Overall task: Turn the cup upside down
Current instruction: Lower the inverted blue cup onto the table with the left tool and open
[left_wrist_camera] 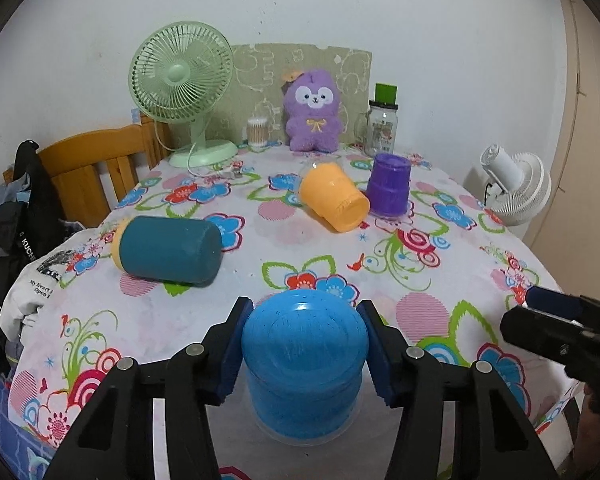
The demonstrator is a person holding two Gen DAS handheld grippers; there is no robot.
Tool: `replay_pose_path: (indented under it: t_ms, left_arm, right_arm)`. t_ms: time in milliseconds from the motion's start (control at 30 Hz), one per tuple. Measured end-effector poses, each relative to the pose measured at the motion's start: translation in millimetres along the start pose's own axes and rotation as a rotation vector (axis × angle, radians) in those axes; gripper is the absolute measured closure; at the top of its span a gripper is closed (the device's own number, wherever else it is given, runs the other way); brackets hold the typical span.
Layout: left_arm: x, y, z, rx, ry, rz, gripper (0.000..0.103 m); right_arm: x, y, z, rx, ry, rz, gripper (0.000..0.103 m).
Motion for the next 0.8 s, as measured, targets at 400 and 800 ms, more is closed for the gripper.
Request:
replay_pose_path:
  t_ms: [400,800]
  left_arm:
    - [13.6,-14.0,-7.5,0.016,-0.005,0.040,0.048]
    - [13.8,-14.3,-8.2,0.016,-0.008,0.043,0.048]
  right_arm:
    - [-0.9,-4.4,-9.6,0.020,-0.012,0.006,0.008]
    - [-0.7,-5.7,-13.6,0.029,-0.015,0.009,0.008]
Point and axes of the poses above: each gripper's, at about its wrist camera, not at the fingertips, and x roughly against the way its jaws point, z to its right, y to its underside, the point moved 8 cm from there along -x, roughly the way its jaws point, and after that the axes turned 2 degrees about -y, right-handed, at the moved point
